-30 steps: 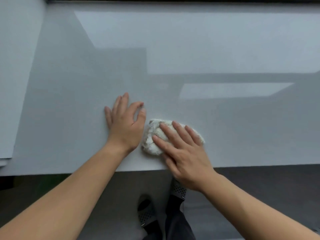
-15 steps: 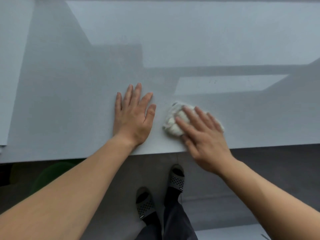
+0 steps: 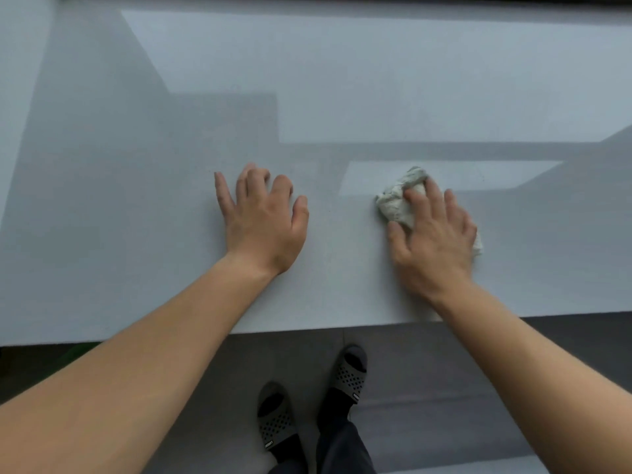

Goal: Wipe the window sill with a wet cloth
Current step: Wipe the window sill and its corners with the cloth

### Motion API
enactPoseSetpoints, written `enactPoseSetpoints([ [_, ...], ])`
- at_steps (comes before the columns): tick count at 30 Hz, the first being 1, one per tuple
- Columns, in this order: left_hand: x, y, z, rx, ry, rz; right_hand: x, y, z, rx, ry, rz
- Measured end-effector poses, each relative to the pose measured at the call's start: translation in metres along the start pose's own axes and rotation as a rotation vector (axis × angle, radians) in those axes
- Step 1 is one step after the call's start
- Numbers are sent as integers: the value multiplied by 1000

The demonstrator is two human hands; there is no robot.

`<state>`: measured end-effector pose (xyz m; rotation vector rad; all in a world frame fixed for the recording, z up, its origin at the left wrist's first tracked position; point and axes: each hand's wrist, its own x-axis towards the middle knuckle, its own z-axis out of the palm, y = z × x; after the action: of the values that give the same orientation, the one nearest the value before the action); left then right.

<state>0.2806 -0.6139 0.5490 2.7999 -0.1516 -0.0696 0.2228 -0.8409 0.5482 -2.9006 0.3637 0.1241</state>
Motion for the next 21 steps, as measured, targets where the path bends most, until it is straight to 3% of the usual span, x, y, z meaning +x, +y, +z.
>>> enactPoseSetpoints([
  [1,11,3,1,-8,-6,-1,1,-9,5,-29,20,-10],
  [6,58,8,13,78,-86,7,7,10,3,-106,-59,-402],
  [8,60,7,19,140,-78,8,41,23,-3,-103,-44,-345],
  [11,59,8,21,146,-70,-12,89,6,-3,-14,-7,-48],
  [12,59,8,21,149,-71,-13,95,-6,-2,-9,-4,-27],
  [17,59,7,21,156,-63,-1,82,-21,4,-87,-97,-441],
  [19,59,8,20,162,-70,-4,110,-8,-1,-98,-84,-456],
  [21,60,9,20,166,-70,-8,152,-7,-7,-81,-51,-319],
])
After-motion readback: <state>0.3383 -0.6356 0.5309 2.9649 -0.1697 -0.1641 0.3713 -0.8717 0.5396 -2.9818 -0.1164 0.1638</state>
